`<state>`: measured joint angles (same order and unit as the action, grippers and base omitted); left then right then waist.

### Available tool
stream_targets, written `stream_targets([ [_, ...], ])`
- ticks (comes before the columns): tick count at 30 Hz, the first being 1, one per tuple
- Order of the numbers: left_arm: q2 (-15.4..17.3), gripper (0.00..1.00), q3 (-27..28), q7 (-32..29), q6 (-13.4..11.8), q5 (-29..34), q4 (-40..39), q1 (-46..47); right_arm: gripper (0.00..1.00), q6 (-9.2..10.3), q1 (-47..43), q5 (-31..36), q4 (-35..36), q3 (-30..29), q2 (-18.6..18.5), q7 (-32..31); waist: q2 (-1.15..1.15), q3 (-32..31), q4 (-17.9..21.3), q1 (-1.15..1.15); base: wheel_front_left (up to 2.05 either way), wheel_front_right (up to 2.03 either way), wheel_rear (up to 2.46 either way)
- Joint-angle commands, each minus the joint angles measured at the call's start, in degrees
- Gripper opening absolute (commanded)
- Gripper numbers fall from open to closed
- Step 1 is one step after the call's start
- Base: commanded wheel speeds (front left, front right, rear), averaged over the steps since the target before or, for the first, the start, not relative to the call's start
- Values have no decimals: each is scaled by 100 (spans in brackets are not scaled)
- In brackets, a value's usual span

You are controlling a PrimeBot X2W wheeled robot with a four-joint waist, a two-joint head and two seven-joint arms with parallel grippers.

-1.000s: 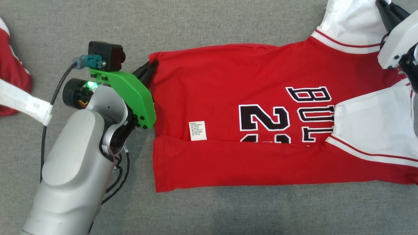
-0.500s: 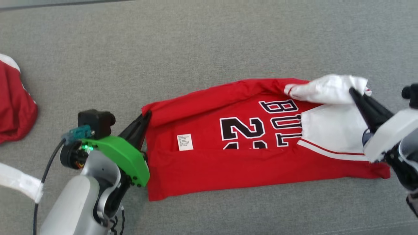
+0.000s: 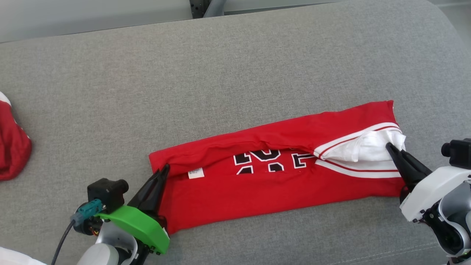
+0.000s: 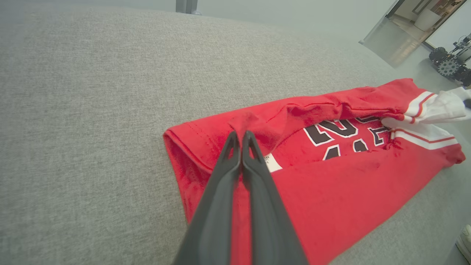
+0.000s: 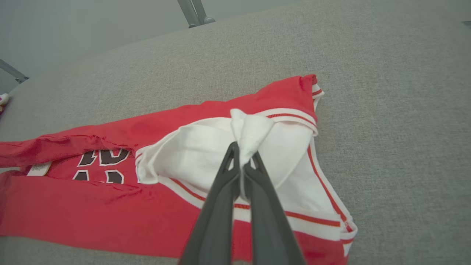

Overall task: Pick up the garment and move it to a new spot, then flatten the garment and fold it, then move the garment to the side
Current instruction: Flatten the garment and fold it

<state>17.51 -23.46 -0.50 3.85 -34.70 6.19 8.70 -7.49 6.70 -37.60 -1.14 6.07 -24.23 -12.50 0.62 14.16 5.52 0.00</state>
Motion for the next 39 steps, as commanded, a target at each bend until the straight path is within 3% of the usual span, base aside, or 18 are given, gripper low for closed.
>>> stream_targets([
  [1, 38, 0, 29, 94, 44, 62, 19, -55, 0, 0, -92, 20, 22, -45, 6, 31, -62, -47, -47, 0, 0, 0, 0],
  [6, 64, 0, 72, 348, 90, 45, 81, -16, 0, 0, -249, 16, 151, -202, 25, -36, -62, -118, -107, 0, 0, 0, 0],
  [12, 124, 0, -42, 519, 182, 61, 213, -134, 0, 0, -299, 146, -42, 30, 8, -37, -62, -114, -93, 0, 0, 0, 0],
  [13, 129, 7, -65, 545, 196, 67, 240, -137, 0, 0, -282, 193, -114, 74, -5, 2, -62, -109, -95, 0, 0, 0, 0],
  [15, 123, 40, -131, 585, 212, 74, 316, -163, 0, 0, -246, 281, -267, 175, -35, 65, -62, -109, -108, 0, 0, 0, 0],
  [17, 125, 100, -204, 582, 222, 113, 428, -209, 50, 0, -211, 392, -409, 263, -78, 135, -62, -111, -120, 0, 0, 0, 0],
  [18, 138, 100, -243, 561, 219, 137, 487, -239, 100, 0, -205, 427, -478, 310, -94, 159, -62, -111, -124, 0, 0, 0, 0],
  [24, 252, 100, -291, 715, -1, 325, 727, -460, 100, 1, -237, 525, -615, 222, -173, 327, -62, -152, -103, 0, 0, 0, 0],
  [30, 223, 100, 256, 1318, -946, 483, 639, -1012, 100, 0, -369, 459, -371, -157, -105, 393, -62, -196, 43, 0, 0, 0, 0],
  [33, 102, 100, 533, 1524, -1213, 582, 405, -1127, 100, 1, -390, 517, -373, -413, -63, 354, -62, -185, 41, 0, 0, 0, 0],
  [39, -343, 100, 1072, 1565, -1278, 1149, -306, -1248, 100, 0, -96, 738, -670, -675, 197, 190, -62, -222, -17, 0, 0, 0, 0],
])
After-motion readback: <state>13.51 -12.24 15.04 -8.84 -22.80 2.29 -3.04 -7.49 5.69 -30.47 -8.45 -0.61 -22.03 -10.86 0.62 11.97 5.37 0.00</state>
